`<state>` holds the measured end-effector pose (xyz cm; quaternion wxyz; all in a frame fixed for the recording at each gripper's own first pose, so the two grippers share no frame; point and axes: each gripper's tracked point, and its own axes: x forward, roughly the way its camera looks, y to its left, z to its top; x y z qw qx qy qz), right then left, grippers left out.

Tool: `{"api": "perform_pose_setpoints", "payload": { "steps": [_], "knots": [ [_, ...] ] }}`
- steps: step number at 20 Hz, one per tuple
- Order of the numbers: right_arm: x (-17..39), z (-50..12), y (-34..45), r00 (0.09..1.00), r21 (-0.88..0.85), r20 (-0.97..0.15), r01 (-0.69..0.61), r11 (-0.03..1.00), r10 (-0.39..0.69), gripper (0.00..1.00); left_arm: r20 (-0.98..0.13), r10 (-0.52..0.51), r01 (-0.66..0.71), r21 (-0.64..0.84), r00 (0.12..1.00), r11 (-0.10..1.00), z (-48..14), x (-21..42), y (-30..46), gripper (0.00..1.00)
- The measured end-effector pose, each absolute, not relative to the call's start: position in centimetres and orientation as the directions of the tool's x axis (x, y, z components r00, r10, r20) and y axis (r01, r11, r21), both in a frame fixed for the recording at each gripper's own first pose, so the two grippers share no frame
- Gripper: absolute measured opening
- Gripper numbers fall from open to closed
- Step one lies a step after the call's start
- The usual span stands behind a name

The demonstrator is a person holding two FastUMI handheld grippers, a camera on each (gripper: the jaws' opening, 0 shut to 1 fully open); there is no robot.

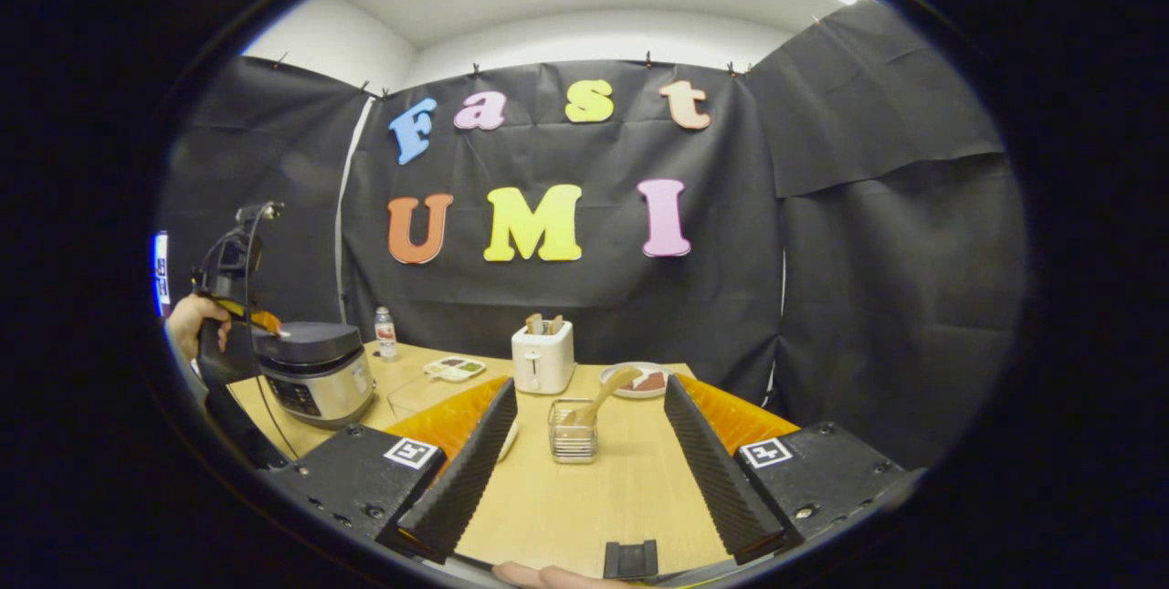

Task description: Close the left gripper, press the button to open the rice cooker; take a wooden spoon from the chopstick holder with the right hand, scoop a spoonful of rice and pour it into the rice cooker, then put the wooden spoon back into the chopstick holder.

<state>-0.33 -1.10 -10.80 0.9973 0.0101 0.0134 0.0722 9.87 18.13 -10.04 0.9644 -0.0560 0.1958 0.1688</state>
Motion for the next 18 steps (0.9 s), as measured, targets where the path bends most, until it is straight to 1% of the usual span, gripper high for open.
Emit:
{"api": "perform_pose_setpoints", "payload": {
  "steps": [2, 3, 4, 5, 7, 8, 9, 10, 11, 12, 18],
  "knots": [
    [-0.2, -11.3, -1.0, 0.989, 0.02, -0.035, -0.144, 0.989, 0.145, 1.0, -0.309, 0.318, -0.35, -0.051, 0.896, 0.935, -6.3, 9.3, 17.5, 0.0],
    [-0.2, -11.5, -1.0, 0.988, 0.023, -0.04, -0.146, 0.989, 0.147, 1.0, -0.283, 0.306, -0.337, -0.065, 0.909, 0.939, -5.2, 9.0, 16.8, 0.0],
    [-0.1, -11.7, -0.9, 0.988, 0.025, -0.045, -0.147, 0.989, 0.148, 1.0, -0.246, 0.278, -0.305, -0.076, 0.928, 0.949, -3.7, 8.4, 15.5, 0.02],
    [-0.1, -11.9, -0.7, 0.988, 0.027, -0.048, -0.147, 0.989, 0.148, 1.0, -0.22, 0.26, -0.281, -0.067, 0.94, 0.957, -2.7, 8.0, 14.7, 0.31],
    [0.1, -12.4, -0.6, 0.988, 0.026, -0.056, -0.145, 0.989, 0.146, 1.0, -0.18, 0.265, -0.272, -0.016, 0.947, 0.962, -1.9, 6.9, 13.8, 0.89],
    [0.1, -12.6, -0.5, 0.987, 0.026, -0.062, -0.146, 0.989, 0.147, 1.0, -0.17, 0.272, -0.275, 0.01, 0.947, 0.962, -1.7, 6.2, 13.4, 0.79],
    [0.3, -12.8, -0.4, 0.987, 0.027, -0.063, -0.148, 0.989, 0.149, 1.0, -0.16, 0.275, -0.275, 0.021, 0.948, 0.961, -1.6, 5.5, 12.8, 0.72],
    [0.6, -13.0, -0.3, 0.987, 0.028, -0.065, -0.148, 0.989, 0.149, 1.0, -0.148, 0.269, -0.268, 0.022, 0.952, 0.963, -1.5, 5.0, 12.1, 0.76],
    [0.9, -13.4, -0.4, 0.987, 0.027, -0.069, -0.146, 0.989, 0.148, 1.0, -0.127, 0.257, -0.258, 0.015, 0.958, 0.966, -1.1, 4.6, 11.3, 0.88],
    [1.3, -13.7, -0.4, 0.987, 0.028, -0.073, -0.144, 0.989, 0.145, 1.0, -0.106, 0.242, -0.243, 0.007, 0.964, 0.97, -0.7, 4.0, 10.5, 0.98],
    [5.4, -16.1, -0.4, 0.983, 0.081, -0.109, -0.14, 0.987, 0.149, 1.0, -0.039, 0.165, -0.165, -0.006, 0.986, 0.986, -1.2, 0.2, 7.0, 0.98]
  ]
}}
